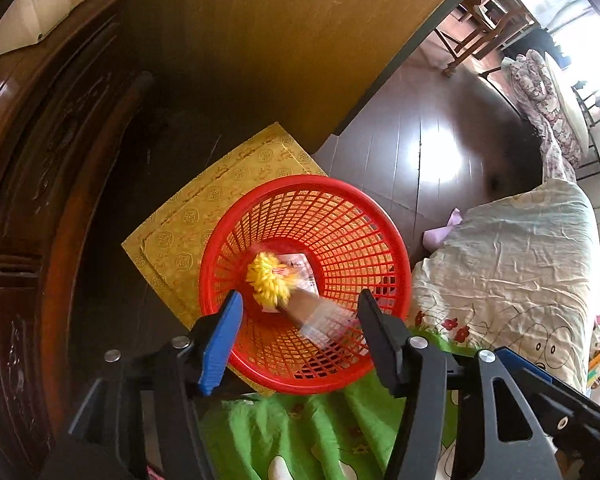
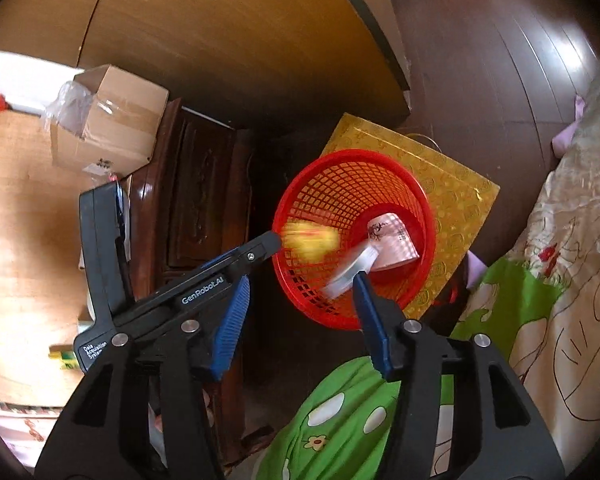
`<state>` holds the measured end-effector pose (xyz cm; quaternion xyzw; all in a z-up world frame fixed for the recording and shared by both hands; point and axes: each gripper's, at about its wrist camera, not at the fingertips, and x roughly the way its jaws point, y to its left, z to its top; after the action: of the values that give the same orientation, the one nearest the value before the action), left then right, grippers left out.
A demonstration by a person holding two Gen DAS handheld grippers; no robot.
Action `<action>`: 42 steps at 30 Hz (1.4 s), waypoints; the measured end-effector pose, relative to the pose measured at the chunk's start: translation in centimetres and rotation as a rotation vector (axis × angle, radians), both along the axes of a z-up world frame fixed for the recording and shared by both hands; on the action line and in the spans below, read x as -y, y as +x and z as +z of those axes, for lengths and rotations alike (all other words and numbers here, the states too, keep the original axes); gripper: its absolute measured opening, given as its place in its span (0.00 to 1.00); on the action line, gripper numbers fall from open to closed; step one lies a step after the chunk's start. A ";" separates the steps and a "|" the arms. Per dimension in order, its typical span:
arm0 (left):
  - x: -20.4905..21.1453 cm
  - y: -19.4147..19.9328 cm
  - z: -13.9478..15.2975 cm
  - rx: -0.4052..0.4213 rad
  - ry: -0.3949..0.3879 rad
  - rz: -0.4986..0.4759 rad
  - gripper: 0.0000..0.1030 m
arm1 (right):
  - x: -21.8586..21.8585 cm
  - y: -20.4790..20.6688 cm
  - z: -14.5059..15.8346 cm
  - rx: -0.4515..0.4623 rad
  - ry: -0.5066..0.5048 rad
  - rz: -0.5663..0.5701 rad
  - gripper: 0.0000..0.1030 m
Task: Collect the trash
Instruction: 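Carry the medicine box and yellow sponge to the red basket and release, then move both open tools back over the trash on the quilt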
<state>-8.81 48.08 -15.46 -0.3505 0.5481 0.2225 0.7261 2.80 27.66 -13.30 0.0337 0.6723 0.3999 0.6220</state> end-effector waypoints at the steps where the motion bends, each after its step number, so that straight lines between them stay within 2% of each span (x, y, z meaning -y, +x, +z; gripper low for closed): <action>1: 0.1 0.0 0.1 -0.002 0.001 -0.001 0.60 | 0.2 0.1 0.1 -0.002 -0.002 -0.006 0.53; 7: 1.3 0.5 1.4 0.001 0.014 -0.019 0.61 | 2.4 0.4 1.8 0.029 0.001 -0.025 0.53; 13: 4.8 2.2 4.6 0.045 0.060 -0.107 0.65 | 7.0 0.8 5.9 0.179 0.026 -0.085 0.54; 16: 7.5 3.4 6.5 0.075 0.085 -0.167 0.67 | 10.8 1.1 8.3 0.272 0.036 -0.146 0.55; 23: 15.6 7.1 9.9 0.131 0.139 -0.341 0.70 | 19.5 1.2 11.1 0.426 0.021 -0.277 0.59; 31: 26.1 11.3 12.7 0.206 0.171 -0.525 0.70 | 30.3 1.4 11.8 0.522 -0.026 -0.462 0.62; 38: 34.6 14.9 13.0 0.242 0.167 -0.647 0.70 | 39.1 2.1 11.1 0.579 -0.087 -0.651 0.63; 42: 39.2 16.8 12.4 0.247 0.172 -0.711 0.70 | 43.8 3.0 10.3 0.567 -0.097 -0.763 0.64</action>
<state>7.97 8.86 -3.05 -0.1003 0.5231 -0.0420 0.8453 5.78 -16.15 -3.01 0.1387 0.4334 0.1047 0.8843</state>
